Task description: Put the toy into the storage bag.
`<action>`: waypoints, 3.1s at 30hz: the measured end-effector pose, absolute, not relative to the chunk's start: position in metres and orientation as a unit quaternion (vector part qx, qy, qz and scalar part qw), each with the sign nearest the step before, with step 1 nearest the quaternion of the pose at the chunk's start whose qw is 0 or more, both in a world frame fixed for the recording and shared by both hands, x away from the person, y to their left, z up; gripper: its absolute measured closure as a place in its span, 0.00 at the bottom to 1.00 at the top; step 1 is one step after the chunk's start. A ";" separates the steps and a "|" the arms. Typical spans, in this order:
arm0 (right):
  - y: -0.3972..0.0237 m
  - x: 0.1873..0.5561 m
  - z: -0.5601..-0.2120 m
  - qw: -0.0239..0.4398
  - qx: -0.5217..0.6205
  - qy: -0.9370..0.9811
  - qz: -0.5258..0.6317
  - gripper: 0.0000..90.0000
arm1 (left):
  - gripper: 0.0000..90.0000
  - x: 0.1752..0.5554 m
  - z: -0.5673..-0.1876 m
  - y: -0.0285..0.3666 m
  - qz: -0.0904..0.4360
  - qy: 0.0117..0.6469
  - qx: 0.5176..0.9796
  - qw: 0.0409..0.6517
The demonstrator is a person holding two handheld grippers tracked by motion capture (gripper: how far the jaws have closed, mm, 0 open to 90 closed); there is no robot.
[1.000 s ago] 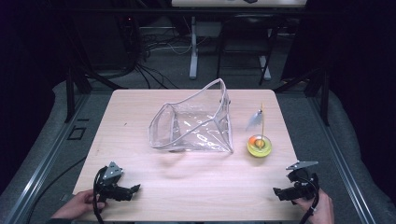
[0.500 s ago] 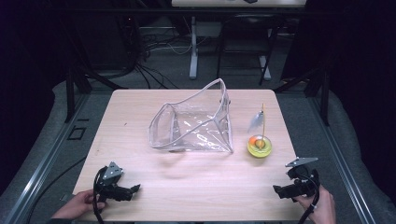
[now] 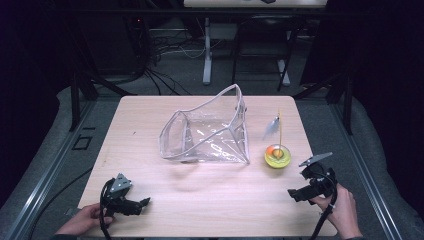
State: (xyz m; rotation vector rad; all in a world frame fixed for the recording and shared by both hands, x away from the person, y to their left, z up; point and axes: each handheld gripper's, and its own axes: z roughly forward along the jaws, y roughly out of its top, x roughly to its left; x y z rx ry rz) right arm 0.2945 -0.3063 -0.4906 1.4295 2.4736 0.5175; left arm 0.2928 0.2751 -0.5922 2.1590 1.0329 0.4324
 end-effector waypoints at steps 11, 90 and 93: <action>-0.285 0.320 -0.472 0.106 0.465 0.864 0.162 0.00 | 0.00 0.293 -0.592 0.275 0.167 0.398 0.832 0.347; -0.235 0.421 -0.395 0.148 0.405 0.898 0.091 0.96 | 0.00 0.293 -0.591 0.276 0.163 0.397 0.835 0.345; -0.234 0.421 -0.395 0.149 0.404 0.898 0.088 0.97 | 0.00 0.293 -0.591 0.276 0.163 0.396 0.835 0.345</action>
